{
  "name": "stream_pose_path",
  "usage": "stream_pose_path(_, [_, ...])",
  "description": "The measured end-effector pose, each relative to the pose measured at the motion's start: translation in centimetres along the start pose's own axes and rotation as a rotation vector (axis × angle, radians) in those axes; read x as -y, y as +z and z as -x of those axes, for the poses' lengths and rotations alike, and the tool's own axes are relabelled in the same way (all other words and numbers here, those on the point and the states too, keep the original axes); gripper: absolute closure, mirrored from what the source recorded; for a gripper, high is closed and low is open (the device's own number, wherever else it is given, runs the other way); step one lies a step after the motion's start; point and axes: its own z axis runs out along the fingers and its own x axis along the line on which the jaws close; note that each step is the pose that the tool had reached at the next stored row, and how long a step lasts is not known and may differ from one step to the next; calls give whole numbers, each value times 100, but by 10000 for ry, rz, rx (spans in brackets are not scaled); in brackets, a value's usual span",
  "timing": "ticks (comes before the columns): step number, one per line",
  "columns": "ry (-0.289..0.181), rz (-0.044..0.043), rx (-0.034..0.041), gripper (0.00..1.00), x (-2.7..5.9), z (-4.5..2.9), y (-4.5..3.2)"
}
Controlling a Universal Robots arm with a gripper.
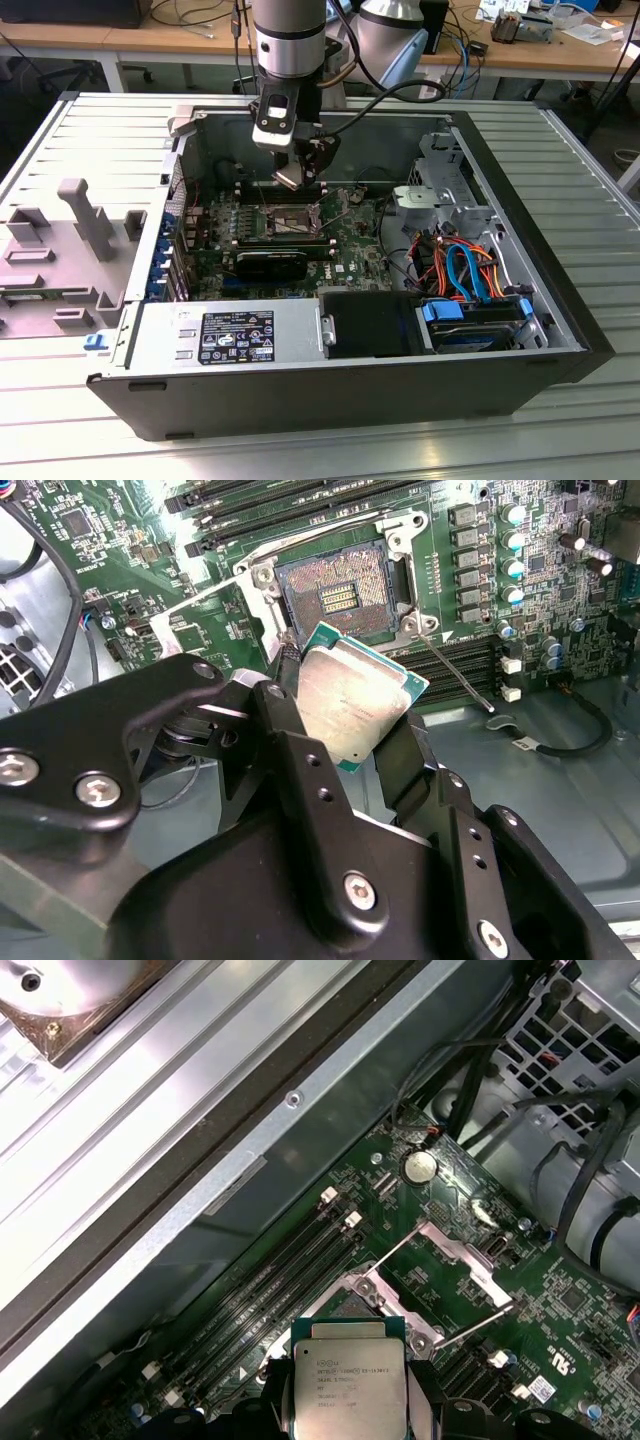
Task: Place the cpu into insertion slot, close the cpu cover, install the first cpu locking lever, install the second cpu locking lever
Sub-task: 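Place the cpu into insertion slot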
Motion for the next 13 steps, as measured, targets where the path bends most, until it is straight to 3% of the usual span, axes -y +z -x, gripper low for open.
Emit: stream_pose_path(13, [115,1,10,45,0,0,0])
